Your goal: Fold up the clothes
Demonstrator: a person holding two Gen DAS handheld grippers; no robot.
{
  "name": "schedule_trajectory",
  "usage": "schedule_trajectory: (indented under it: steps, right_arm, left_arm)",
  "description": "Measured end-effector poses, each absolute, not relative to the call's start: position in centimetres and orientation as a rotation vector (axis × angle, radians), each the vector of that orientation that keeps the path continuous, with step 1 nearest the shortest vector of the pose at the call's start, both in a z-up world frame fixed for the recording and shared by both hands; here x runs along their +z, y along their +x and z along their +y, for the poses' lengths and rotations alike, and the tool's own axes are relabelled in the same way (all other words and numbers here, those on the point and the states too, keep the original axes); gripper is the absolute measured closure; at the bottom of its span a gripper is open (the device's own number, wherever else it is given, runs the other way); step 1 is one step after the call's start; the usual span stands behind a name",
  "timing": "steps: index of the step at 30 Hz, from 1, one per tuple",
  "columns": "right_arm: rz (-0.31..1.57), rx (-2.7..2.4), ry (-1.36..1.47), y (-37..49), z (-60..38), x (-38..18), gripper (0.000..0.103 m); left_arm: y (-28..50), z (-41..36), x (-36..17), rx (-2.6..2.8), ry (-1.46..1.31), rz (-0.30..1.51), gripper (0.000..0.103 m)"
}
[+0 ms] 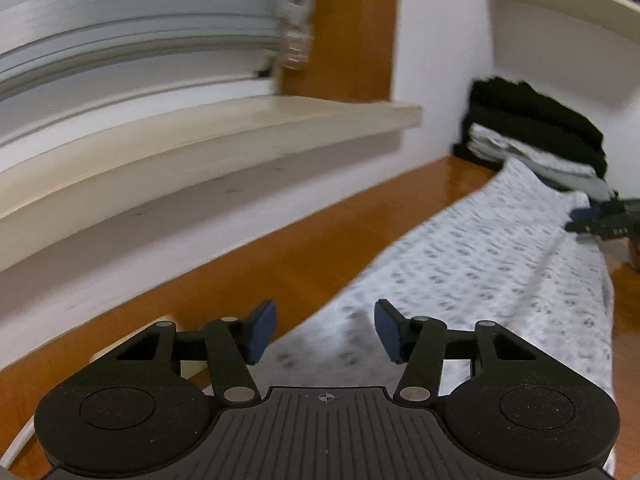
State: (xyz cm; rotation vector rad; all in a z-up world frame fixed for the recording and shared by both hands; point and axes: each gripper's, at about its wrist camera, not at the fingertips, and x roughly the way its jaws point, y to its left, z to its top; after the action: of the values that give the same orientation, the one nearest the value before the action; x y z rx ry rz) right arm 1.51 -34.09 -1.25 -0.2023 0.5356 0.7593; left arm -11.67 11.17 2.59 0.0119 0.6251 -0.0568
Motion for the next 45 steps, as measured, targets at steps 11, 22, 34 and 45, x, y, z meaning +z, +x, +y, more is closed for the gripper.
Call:
schedule_trajectory:
  steps: [11,22,34,45]
  right_arm:
    - [0.533,0.759,-0.205,1.4,-34.1,-1.2,0.038]
    - [0.528,0.764,-0.212,1.3,-34.1,-1.2,0.038]
    - [0.505,0.746,-0.247,1.0,-33.9,-1.0,0.038]
    - [0.512,0.745,-0.239,1.0,-34.0,-1.1,0.038]
  left_arm:
    - [-5.1,7.0,1.5,-0.118,0.067,0.687,0.101]
    - [-8.2,7.4,4.5,0.055,0.055,0.578,0.046]
    - [-30.5,6.8,5.4,0.194,0.126,0.524,0.026]
    - [-43.6,17.2,4.1,0.566,0.024,0.574,0.024]
